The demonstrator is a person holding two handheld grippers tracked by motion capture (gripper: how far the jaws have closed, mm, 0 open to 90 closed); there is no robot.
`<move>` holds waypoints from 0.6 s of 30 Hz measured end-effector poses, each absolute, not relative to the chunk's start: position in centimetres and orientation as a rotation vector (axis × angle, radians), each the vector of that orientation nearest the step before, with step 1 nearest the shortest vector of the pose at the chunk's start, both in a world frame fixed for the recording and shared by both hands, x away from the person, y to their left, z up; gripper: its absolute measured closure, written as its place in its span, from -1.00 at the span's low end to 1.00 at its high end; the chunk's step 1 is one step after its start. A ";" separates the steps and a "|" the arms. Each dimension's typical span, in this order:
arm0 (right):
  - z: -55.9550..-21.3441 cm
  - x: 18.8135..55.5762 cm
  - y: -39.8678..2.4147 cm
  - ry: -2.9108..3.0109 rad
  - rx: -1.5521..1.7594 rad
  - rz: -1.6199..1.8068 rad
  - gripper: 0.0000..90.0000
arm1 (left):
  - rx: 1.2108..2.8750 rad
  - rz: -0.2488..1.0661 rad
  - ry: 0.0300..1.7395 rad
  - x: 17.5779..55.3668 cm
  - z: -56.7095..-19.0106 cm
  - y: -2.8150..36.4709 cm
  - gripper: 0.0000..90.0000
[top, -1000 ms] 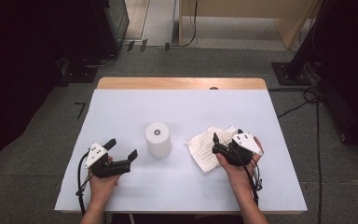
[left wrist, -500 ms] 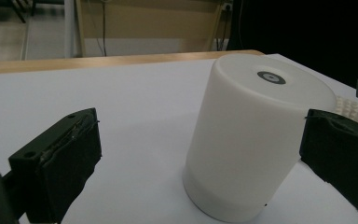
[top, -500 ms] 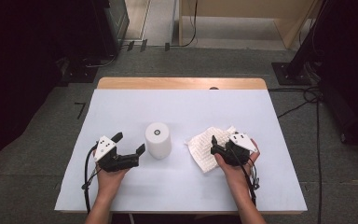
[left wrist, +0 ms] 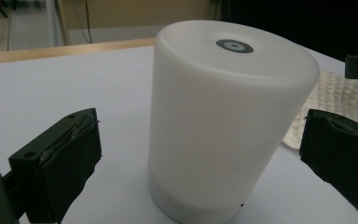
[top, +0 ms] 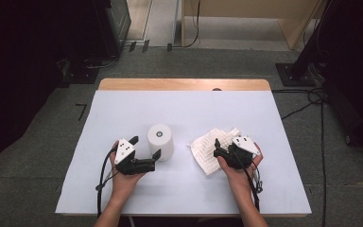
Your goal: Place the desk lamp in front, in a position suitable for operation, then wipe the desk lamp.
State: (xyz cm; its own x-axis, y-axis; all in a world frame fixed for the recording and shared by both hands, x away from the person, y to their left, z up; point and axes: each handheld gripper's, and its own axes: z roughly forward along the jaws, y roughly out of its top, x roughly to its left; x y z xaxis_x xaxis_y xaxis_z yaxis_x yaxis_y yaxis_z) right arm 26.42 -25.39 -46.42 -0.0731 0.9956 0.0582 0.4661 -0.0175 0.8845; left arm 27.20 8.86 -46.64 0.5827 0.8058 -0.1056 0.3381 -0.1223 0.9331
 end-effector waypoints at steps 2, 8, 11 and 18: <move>-46.6 26.6 -25.5 1.605 1.555 1.033 -0.65 | 1.735 0.542 0.951 27.4 -47.0 8.1 -1.00; -47.0 26.7 -25.6 1.607 1.589 1.014 -0.65 | 1.786 0.569 0.965 28.0 -47.6 6.9 -1.00; -47.0 26.7 -25.4 1.609 1.599 1.020 -0.65 | 1.800 0.577 0.983 28.3 -48.1 6.1 -1.00; -47.4 27.4 -24.8 1.646 1.671 0.983 -0.73 | 1.810 0.579 0.989 28.6 -48.4 5.7 -1.00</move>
